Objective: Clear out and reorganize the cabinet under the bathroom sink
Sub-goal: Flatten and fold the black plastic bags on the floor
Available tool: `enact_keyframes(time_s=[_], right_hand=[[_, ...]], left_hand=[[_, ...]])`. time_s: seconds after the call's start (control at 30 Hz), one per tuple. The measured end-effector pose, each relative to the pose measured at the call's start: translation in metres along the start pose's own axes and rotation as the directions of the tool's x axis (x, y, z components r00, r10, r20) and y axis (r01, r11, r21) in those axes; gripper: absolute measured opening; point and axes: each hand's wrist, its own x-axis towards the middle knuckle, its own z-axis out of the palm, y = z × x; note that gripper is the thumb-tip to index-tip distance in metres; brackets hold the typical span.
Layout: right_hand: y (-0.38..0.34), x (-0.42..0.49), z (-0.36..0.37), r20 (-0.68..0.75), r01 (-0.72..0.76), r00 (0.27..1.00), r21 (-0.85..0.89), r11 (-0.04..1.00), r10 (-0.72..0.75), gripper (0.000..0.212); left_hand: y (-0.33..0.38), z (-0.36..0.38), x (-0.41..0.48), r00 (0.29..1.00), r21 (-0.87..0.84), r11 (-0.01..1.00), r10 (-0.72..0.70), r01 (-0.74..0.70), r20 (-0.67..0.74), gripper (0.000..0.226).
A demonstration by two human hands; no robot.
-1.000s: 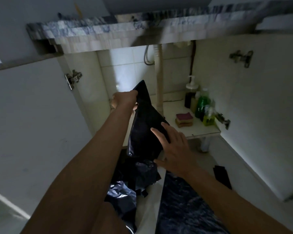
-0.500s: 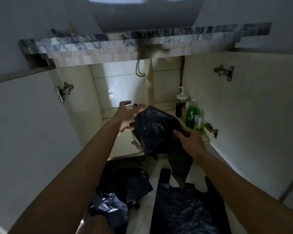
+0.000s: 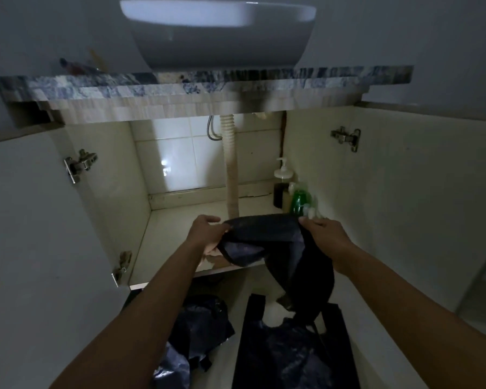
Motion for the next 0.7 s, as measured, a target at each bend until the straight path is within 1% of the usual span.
enact_keyframes(time_s=[0.07, 0.13, 0.2, 0.23, 0.27, 0.3, 0.33, 0.4, 0.43, 0.47, 0.5, 0.53, 0.6, 0.67, 0.7], right_hand=[[0.006, -0.003, -0.012, -0.046, -0.004, 0.999, -0.129, 0.992, -0.002, 0.033], [0.010, -0.015, -0.018, -0.055, 0.044, 0.997, -0.247, 0.968, -0.059, 0.049], [0.013, -0.029, -0.020, 0.047, 0.151, 0.989, -0.288, 0.946, -0.143, 0.077], [0.014, -0.036, -0.017, 0.118, 0.221, 0.974, -0.338, 0.915, -0.192, 0.092], [0.017, -0.039, -0.011, 0.179, 0.284, 0.957, -0.408, 0.867, -0.229, 0.100], [0.022, -0.040, -0.004, 0.214, 0.336, 0.940, -0.439, 0.833, -0.266, 0.096], [0.027, -0.037, 0.004, 0.217, 0.372, 0.927, -0.433, 0.821, -0.306, 0.084], [0.034, -0.031, 0.020, 0.132, 0.402, 0.915, -0.356, 0.844, -0.381, 0.047], [0.036, -0.028, 0.024, 0.081, 0.407, 0.911, -0.339, 0.848, -0.405, 0.030], [0.035, -0.026, 0.026, 0.046, 0.397, 0.913, -0.333, 0.855, -0.406, 0.018], [0.035, -0.025, 0.027, 0.034, 0.377, 0.921, -0.321, 0.869, -0.388, 0.012], [0.034, -0.024, 0.024, 0.039, 0.351, 0.934, -0.302, 0.887, -0.356, 0.010], [0.032, -0.025, 0.014, 0.059, 0.323, 0.946, -0.265, 0.909, -0.319, 0.021], [0.029, -0.025, 0.005, 0.025, 0.358, 0.930, -0.285, 0.889, -0.367, 0.030], [0.026, -0.025, 0.001, 0.004, 0.365, 0.924, -0.308, 0.879, -0.382, 0.031]], left_hand=[[0.011, 0.000, 0.001, 0.998, -0.080, 0.995, 0.049, -0.051, -0.034, 0.044], [0.021, 0.004, -0.001, 0.993, -0.104, 0.987, 0.117, -0.120, -0.034, 0.041], [0.032, 0.013, -0.005, 0.985, -0.108, 0.980, 0.171, -0.169, 0.009, 0.035], [0.037, 0.018, -0.008, 0.981, -0.109, 0.977, 0.190, -0.185, 0.041, 0.032], [0.042, 0.023, -0.010, 0.975, -0.101, 0.974, 0.211, -0.203, 0.075, 0.029], [0.047, 0.028, -0.012, 0.967, -0.094, 0.971, 0.230, -0.220, 0.107, 0.027], [0.051, 0.033, -0.015, 0.957, -0.087, 0.966, 0.253, -0.242, 0.141, 0.026], [0.057, 0.036, -0.022, 0.929, -0.040, 0.952, 0.303, -0.302, 0.213, 0.028], [0.060, 0.034, -0.025, 0.910, 0.024, 0.941, 0.321, -0.339, 0.262, 0.032], [0.063, 0.030, -0.027, 0.892, 0.109, 0.922, 0.321, -0.371, 0.317, 0.037], [0.065, 0.023, -0.029, 0.876, 0.195, 0.897, 0.308, -0.397, 0.371, 0.043], [0.067, 0.016, -0.029, 0.862, 0.272, 0.865, 0.289, -0.421, 0.417, 0.047], [0.068, 0.004, -0.028, 0.844, 0.425, 0.772, 0.259, -0.473, 0.469, 0.051], [0.064, -0.004, -0.023, 0.846, 0.562, 0.656, 0.244, -0.504, 0.473, 0.050], [0.061, -0.006, -0.020, 0.857, 0.617, 0.606, 0.252, -0.502, 0.450, 0.046]])
